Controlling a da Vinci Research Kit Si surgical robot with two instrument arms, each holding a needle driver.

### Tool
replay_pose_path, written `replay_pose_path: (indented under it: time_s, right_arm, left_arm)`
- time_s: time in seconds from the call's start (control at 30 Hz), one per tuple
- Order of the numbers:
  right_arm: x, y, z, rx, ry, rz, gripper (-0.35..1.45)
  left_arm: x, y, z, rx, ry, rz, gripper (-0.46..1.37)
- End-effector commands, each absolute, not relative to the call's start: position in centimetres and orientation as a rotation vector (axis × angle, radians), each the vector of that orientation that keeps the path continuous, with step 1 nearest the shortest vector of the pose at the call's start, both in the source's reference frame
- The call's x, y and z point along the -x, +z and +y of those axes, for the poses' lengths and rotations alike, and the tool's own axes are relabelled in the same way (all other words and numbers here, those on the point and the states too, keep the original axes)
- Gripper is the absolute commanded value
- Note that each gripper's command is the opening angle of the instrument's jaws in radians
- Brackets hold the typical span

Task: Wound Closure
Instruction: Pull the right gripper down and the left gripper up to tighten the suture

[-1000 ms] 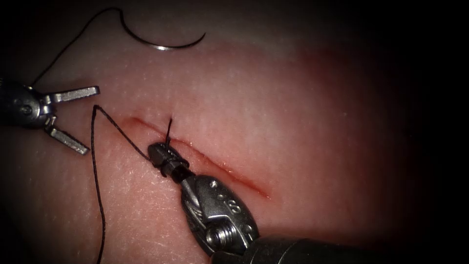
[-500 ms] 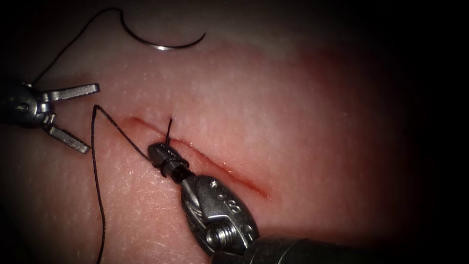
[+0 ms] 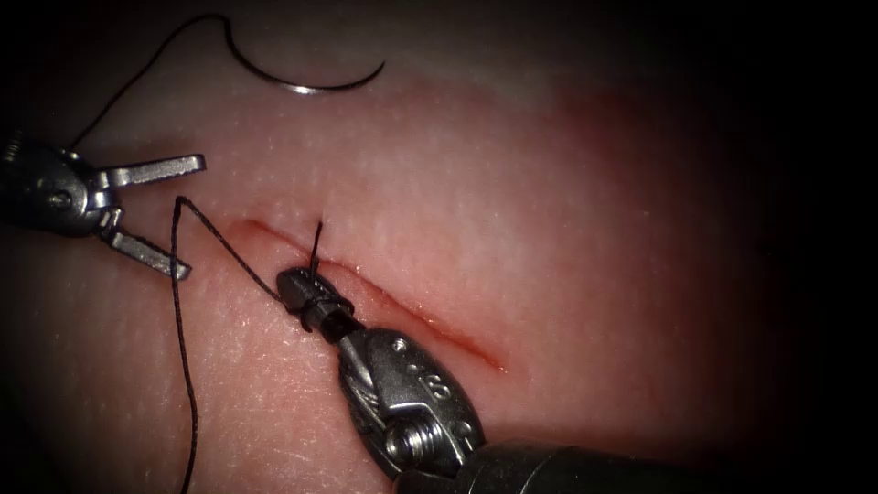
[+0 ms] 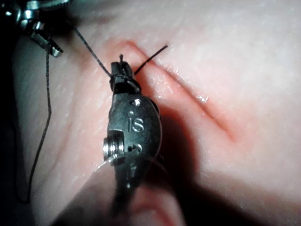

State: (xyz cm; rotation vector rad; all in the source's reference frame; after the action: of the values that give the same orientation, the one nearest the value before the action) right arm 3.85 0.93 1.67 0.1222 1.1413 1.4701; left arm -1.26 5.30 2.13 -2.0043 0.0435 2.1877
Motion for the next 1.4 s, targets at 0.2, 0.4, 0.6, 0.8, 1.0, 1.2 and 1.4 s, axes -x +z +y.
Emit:
replay_pose_path:
  time_s: [0.2, 0.4, 0.6, 0.8, 1.0, 1.2, 1.4]
  right_arm:
    - [-3.85, 1.7, 0.9, -0.119, 1.473, 1.138, -0.35]
    - [-3.84, 1.7, 0.9, -0.120, 1.473, 1.137, -0.35]
    - [-3.82, 1.6, 0.9, -0.121, 1.475, 1.135, -0.35]
    - [-3.79, 1.6, 0.9, -0.127, 1.475, 1.134, -0.35]
    - [-3.78, 1.6, 0.9, -0.123, 1.478, 1.132, -0.35]
    - [-3.77, 1.6, 0.9, -0.133, 1.477, 1.114, -0.35]
    - [-3.78, 1.6, 0.9, -0.165, 1.491, 1.070, -0.35]
  left_arm:
    - [1.34, 2.1, 5.3, 2.032, 2.199, 0.129, -0.34]
    - [1.37, 2.1, 5.3, 2.051, 2.188, 0.123, -0.35]
    - [1.33, 2.1, 5.5, 2.065, 2.178, 0.115, -0.35]
    - [1.29, 2.3, 5.7, 2.081, 2.174, 0.118, -0.35]
    - [1.34, 2.5, 6.0, 2.046, 2.174, 0.136, -0.35]
    - [1.61, 2.8, 6.5, 2.021, 2.166, 0.161, -0.35]
    - [1.93, 3.1, 6.9, 2.009, 2.140, 0.158, -0.35]
